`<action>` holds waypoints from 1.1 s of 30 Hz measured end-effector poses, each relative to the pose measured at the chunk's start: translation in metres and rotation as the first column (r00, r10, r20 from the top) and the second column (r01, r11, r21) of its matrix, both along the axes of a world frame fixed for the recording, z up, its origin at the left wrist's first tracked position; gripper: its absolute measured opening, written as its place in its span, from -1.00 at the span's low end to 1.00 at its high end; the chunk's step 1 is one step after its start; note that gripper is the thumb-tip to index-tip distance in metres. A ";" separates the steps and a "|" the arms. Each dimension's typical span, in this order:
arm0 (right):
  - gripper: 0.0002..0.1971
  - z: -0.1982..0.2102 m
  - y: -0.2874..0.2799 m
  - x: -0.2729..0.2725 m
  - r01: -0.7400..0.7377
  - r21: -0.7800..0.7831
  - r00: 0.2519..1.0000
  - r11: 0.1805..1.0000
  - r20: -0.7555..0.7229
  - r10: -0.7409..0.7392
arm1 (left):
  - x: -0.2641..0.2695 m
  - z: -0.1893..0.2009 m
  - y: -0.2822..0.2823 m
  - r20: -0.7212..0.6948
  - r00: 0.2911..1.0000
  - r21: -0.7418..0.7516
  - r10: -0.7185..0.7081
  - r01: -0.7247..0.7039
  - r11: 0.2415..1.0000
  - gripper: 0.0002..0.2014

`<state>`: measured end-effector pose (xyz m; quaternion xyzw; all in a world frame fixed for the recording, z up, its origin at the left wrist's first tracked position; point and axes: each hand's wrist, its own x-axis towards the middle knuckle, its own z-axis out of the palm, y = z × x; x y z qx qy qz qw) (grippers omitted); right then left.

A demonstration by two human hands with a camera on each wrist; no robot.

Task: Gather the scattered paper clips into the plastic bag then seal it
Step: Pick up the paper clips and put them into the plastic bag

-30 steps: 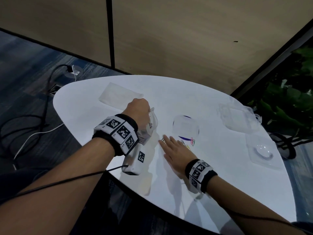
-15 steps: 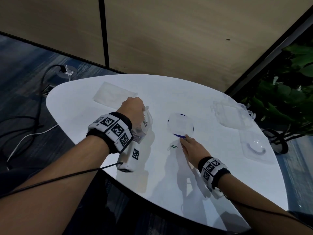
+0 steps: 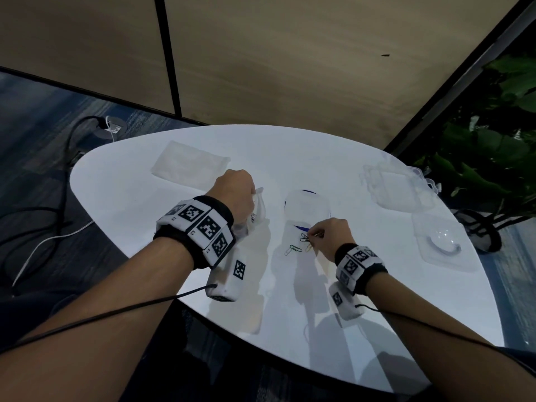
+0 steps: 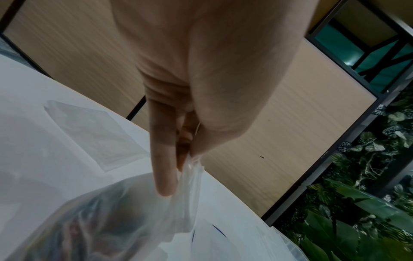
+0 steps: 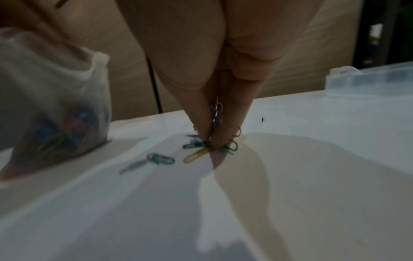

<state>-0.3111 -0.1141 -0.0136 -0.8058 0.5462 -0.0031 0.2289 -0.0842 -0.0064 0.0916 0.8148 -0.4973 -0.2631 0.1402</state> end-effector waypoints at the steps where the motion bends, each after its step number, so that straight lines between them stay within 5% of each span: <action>1: -0.95 0.005 -0.003 0.002 0.052 0.052 0.996 0.997 0.064 -0.055 | -0.002 0.001 0.000 -0.001 1.000 0.010 -0.006 0.006 1.000 -0.75; 3: -0.96 0.016 -0.003 0.009 0.152 0.254 0.938 0.955 0.267 -0.221 | -0.007 0.002 0.000 -0.001 1.000 0.016 -0.021 0.021 1.000 -0.78; 6: -0.90 0.038 0.004 0.030 0.077 0.597 0.664 0.798 0.566 -0.488 | -0.011 0.003 0.000 -0.015 1.000 0.006 -0.023 0.023 1.000 -0.81; 8: -0.86 0.053 0.015 0.047 -0.035 0.673 0.548 0.739 0.631 -0.549 | -0.014 0.002 -0.002 -0.020 0.999 -0.010 -0.033 0.033 0.999 -0.81; 11: -0.86 0.059 0.035 0.066 -0.104 0.675 0.483 0.730 0.677 -0.556 | -0.017 0.001 -0.002 -0.019 0.998 -0.031 -0.056 0.055 0.998 -0.82; 13: -0.89 0.054 0.047 0.075 -0.067 0.609 0.529 0.791 0.693 -0.489 | -0.017 0.000 0.000 -0.031 0.998 -0.041 -0.056 0.054 0.998 -0.80; 17: -0.76 0.047 0.051 0.080 -0.174 0.388 0.750 0.905 0.648 -0.133 | -0.015 0.003 0.003 -0.059 0.998 -0.057 -0.022 0.019 0.998 -0.74; 22: -0.71 0.064 0.034 0.066 -0.084 0.276 0.738 0.957 0.663 -0.126 | -0.009 0.003 0.004 -0.082 0.996 -0.077 0.017 -0.023 0.997 -0.78; 24: -0.69 0.054 0.017 0.044 0.010 0.081 0.896 0.997 0.443 -0.045 | -0.007 0.004 0.005 -0.072 0.997 -0.069 0.019 -0.024 0.997 -0.77; 26: -0.67 0.040 0.010 0.019 -0.028 0.036 0.999 0.999 0.039 0.027 | -0.007 0.006 0.005 -0.056 0.998 -0.076 0.014 -0.018 0.997 -0.80; 28: -0.51 0.021 0.018 0.002 -0.056 0.157 0.985 0.986 -0.155 0.080 | -0.008 0.008 0.006 -0.045 0.999 -0.084 0.008 -0.012 0.996 -0.84; 33: -0.36 -0.011 0.059 0.006 -0.359 0.171 0.900 0.918 -0.197 0.388 | -0.009 0.009 0.007 -0.012 1.000 -0.064 -0.016 0.015 0.998 -0.82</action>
